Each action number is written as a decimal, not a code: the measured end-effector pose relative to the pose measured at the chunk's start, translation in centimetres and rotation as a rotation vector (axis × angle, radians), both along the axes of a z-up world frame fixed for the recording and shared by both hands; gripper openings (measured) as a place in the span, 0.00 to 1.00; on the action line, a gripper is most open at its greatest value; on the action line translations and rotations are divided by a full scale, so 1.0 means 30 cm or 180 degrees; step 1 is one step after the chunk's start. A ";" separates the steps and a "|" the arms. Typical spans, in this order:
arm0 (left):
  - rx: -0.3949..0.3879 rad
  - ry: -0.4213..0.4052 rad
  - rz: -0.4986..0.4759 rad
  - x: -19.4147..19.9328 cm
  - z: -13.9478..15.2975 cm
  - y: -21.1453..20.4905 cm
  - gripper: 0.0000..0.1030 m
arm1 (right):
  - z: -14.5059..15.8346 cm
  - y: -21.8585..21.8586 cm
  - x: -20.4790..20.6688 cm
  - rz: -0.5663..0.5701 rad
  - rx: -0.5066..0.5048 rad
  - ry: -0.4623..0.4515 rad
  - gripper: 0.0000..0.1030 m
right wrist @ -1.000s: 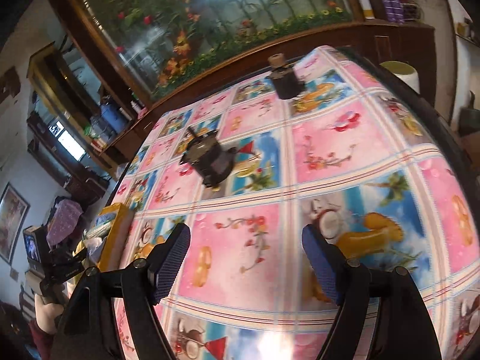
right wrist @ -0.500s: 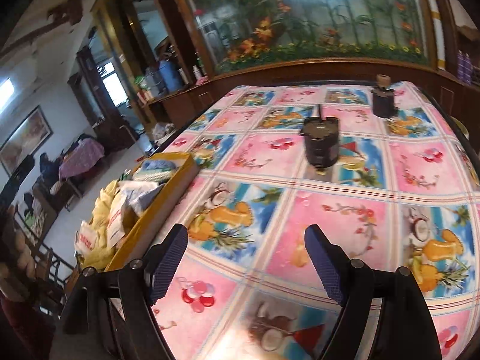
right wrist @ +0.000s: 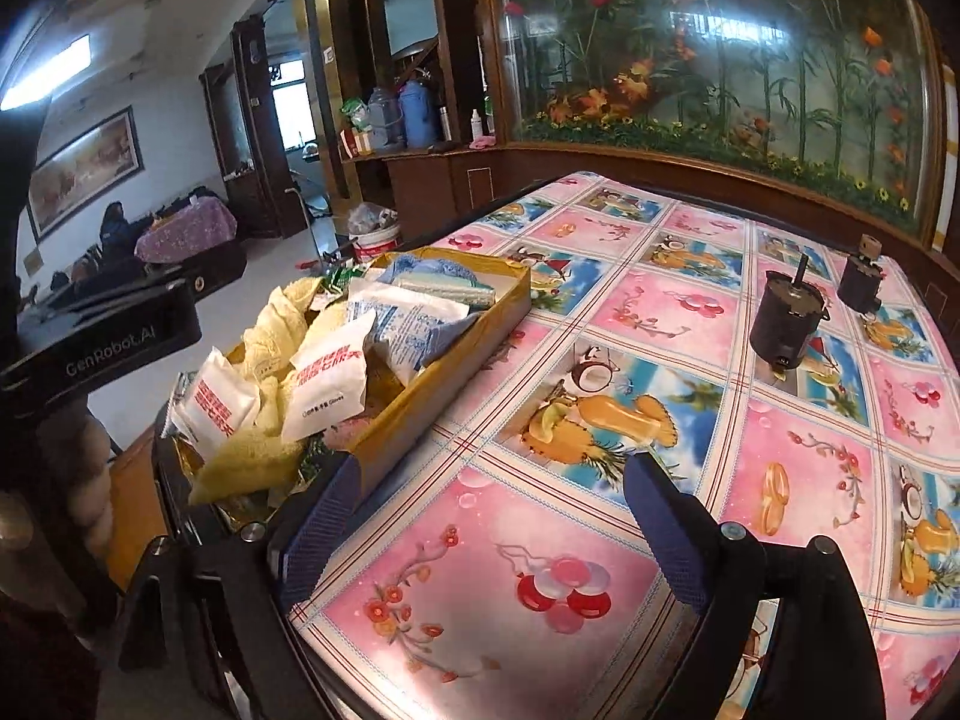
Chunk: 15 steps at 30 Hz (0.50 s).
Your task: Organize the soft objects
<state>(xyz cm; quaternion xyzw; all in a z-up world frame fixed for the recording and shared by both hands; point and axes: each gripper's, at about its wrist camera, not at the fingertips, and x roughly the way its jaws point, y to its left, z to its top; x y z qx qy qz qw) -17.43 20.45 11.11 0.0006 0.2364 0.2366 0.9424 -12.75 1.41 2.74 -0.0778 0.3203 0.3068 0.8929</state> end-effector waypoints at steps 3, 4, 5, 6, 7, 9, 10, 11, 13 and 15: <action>-0.0084 0.0047 -0.0019 0.008 -0.018 0.020 1.00 | -0.018 0.028 -0.006 0.0030 -0.0108 -0.0012 0.88; -0.0106 0.0080 -0.0029 0.012 -0.026 0.025 1.00 | -0.021 0.035 -0.008 0.0034 -0.0132 -0.0015 0.88; -0.0119 0.0110 -0.0022 0.019 -0.036 0.031 1.00 | -0.024 0.044 -0.010 0.0039 -0.0158 -0.0017 0.88; -0.0132 0.0132 -0.0006 0.022 -0.045 0.040 1.00 | -0.028 0.052 -0.011 0.0045 -0.0180 -0.0016 0.89; -0.0150 0.0144 0.0002 0.024 -0.052 0.046 1.00 | -0.032 0.060 -0.011 0.0052 -0.0197 -0.0010 0.89; -0.0193 0.0168 0.0027 0.022 -0.062 0.060 1.00 | -0.041 0.078 -0.010 0.0072 -0.0224 0.0012 0.89; -0.0215 0.0168 0.0032 0.024 -0.068 0.066 1.00 | -0.047 0.086 -0.010 0.0079 -0.0237 0.0026 0.90; -0.0236 0.0166 0.0044 0.024 -0.073 0.075 1.00 | -0.052 0.096 -0.013 0.0088 -0.0252 0.0041 0.90; -0.0264 0.0163 0.0064 0.020 -0.081 0.088 1.00 | -0.062 0.113 -0.014 0.0116 -0.0289 0.0067 0.90; -0.0300 0.0161 0.0066 0.016 -0.088 0.099 1.00 | -0.069 0.130 -0.017 0.0135 -0.0331 0.0073 0.90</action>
